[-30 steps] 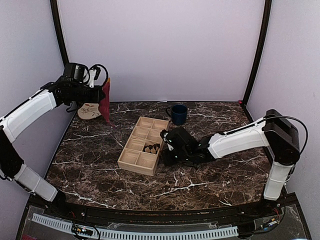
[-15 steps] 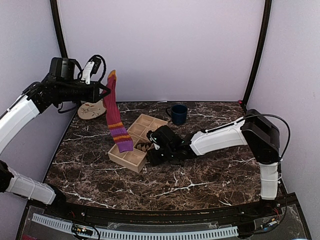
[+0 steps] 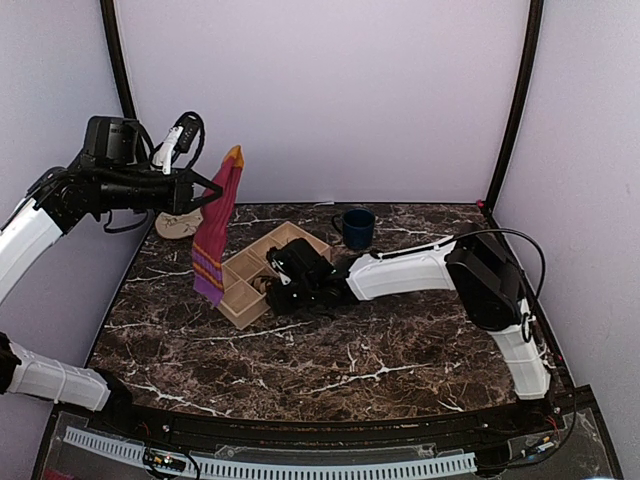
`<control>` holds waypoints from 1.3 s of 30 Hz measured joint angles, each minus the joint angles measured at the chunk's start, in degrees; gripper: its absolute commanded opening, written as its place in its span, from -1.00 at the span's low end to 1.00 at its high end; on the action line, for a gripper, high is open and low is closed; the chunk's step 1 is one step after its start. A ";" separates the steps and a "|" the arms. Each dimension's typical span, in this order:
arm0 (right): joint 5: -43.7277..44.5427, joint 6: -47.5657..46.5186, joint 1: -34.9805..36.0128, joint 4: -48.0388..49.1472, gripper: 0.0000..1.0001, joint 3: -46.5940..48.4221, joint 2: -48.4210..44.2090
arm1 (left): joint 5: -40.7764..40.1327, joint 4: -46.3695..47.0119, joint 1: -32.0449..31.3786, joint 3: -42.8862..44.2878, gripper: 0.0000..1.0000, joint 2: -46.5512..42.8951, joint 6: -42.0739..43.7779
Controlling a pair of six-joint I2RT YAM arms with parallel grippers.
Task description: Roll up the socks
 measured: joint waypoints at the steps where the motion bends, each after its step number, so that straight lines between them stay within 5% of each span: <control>1: 0.63 0.11 -0.02 0.31 0.12 -0.63 -0.61 | 1.18 -0.15 -0.07 0.00 -1.00 -0.02 0.04; 9: 7.17 3.19 -0.52 1.97 0.13 -24.46 -21.75 | 12.96 1.25 -2.51 -0.17 -1.00 1.36 0.26; 17: 15.02 9.51 -0.52 2.54 0.13 -43.82 -43.98 | 19.65 7.96 -12.02 -3.23 -1.00 15.26 1.07; 26: 21.11 15.19 -0.66 -1.09 0.24 -52.11 -56.74 | 26.18 19.98 -14.95 -4.83 -1.00 34.62 -2.19; 31: 22.18 16.65 -2.10 -2.99 0.44 -54.64 -60.46 | 30.36 24.28 -15.50 1.73 -1.00 45.75 -4.02; 39: 21.05 16.46 -7.98 -3.19 0.46 -56.63 -61.22 | 35.36 26.95 -16.22 10.54 -1.00 57.27 -6.01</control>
